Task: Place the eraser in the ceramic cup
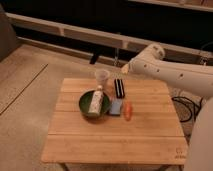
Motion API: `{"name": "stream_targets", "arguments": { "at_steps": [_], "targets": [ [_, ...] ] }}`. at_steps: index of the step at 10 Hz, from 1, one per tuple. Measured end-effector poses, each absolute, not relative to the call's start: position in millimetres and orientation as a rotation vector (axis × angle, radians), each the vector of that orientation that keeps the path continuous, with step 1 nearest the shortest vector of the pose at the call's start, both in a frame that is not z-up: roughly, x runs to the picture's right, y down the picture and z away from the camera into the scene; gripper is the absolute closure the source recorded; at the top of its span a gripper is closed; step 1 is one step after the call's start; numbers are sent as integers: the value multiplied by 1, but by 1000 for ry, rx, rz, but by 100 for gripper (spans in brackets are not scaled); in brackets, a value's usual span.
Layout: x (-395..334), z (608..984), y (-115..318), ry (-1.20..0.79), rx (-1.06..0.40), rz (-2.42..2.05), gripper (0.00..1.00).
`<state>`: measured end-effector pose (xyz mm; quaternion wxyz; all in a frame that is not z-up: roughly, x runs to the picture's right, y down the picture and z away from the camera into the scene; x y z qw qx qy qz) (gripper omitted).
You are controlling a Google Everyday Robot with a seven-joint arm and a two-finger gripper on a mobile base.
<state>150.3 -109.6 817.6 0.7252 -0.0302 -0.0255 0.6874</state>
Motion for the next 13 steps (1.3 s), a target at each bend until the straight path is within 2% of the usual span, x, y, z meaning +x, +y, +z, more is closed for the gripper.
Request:
{"name": "stream_targets", "arguments": {
  "at_steps": [6, 13],
  "targets": [
    [123, 901, -113, -120, -214, 1465, 35],
    [125, 919, -107, -107, -248, 1486, 35]
  ]
}}
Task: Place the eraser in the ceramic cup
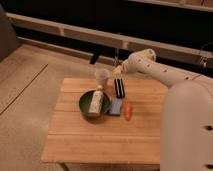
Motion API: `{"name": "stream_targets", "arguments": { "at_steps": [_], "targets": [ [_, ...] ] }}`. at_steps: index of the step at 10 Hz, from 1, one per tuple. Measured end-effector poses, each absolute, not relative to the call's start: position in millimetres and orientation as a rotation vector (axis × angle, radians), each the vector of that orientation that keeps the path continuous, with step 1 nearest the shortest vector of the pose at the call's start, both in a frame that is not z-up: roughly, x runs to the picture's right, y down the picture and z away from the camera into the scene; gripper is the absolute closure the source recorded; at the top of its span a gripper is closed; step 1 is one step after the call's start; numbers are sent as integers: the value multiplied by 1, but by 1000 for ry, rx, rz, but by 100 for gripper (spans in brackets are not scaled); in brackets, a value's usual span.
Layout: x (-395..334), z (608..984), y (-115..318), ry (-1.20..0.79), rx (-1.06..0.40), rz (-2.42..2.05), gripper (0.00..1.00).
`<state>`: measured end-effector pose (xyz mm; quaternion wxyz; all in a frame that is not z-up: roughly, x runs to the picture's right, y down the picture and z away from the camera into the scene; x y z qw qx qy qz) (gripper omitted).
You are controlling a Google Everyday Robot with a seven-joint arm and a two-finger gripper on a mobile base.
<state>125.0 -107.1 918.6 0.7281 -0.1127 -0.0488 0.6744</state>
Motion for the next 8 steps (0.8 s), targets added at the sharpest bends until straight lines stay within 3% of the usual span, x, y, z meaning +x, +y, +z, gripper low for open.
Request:
{"name": "stream_targets", "arguments": {
  "at_steps": [3, 8],
  "targets": [
    [145, 948, -98, -72, -262, 1569, 35],
    [112, 986, -88, -82, -350, 1555, 35]
  ]
}}
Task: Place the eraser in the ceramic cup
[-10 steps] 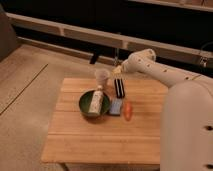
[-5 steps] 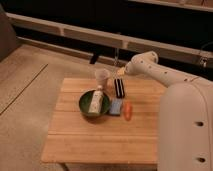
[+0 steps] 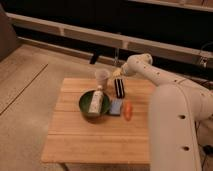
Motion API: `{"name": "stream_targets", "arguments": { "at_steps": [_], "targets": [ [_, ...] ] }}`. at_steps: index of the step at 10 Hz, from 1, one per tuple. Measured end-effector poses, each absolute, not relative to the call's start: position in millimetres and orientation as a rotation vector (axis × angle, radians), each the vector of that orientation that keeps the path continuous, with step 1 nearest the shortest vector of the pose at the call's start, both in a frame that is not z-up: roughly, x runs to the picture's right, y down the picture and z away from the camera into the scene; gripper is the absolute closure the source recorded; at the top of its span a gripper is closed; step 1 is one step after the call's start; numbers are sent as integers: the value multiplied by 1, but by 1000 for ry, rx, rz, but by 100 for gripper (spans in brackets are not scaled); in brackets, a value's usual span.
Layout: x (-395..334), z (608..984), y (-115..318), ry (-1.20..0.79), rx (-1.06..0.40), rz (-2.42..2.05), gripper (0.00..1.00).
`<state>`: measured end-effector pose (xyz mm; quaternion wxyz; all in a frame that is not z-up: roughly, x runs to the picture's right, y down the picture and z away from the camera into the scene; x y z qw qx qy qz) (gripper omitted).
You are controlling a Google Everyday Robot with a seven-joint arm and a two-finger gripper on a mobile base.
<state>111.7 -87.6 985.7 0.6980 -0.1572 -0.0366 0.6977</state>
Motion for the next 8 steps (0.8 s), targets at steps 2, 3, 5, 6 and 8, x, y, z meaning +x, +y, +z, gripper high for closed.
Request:
{"name": "stream_targets", "arguments": {
  "at_steps": [2, 3, 5, 6, 8],
  "targets": [
    [106, 1000, -74, -47, -397, 1552, 35],
    [107, 1005, -70, -30, -410, 1553, 35],
    [108, 1014, -63, 7, -436, 1550, 35],
    [107, 1017, -60, 17, -448, 1551, 35],
    [103, 1027, -55, 37, -478, 1552, 35]
  ]
}}
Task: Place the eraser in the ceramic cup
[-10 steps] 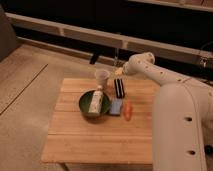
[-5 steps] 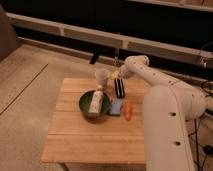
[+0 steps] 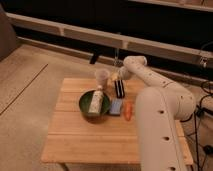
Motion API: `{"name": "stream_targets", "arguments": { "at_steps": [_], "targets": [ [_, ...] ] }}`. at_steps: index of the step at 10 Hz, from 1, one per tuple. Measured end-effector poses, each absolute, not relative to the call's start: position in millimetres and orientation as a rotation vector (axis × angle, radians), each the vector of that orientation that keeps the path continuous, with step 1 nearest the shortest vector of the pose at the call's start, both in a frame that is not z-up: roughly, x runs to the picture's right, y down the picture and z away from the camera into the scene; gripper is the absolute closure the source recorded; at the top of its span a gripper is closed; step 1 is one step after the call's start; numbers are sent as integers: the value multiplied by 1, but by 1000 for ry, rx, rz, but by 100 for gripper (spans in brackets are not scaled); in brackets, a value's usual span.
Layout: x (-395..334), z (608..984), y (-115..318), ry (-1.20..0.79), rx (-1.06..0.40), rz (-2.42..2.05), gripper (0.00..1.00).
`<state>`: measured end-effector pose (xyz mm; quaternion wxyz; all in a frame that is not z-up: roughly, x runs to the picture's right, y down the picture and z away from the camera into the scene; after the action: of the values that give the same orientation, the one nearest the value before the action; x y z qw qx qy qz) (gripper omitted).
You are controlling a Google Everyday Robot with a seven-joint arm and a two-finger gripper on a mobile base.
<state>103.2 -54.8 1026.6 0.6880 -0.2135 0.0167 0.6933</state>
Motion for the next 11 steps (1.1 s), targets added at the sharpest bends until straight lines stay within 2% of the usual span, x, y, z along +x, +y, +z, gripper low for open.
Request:
{"name": "stream_targets", "arguments": {
  "at_steps": [4, 5, 10, 11],
  "targets": [
    [108, 1046, -40, 94, -513, 1557, 36],
    [111, 1049, -38, 108, -512, 1556, 41],
    [121, 1056, -50, 129, -465, 1540, 91],
    [124, 1055, -55, 130, -448, 1542, 97]
  ]
}}
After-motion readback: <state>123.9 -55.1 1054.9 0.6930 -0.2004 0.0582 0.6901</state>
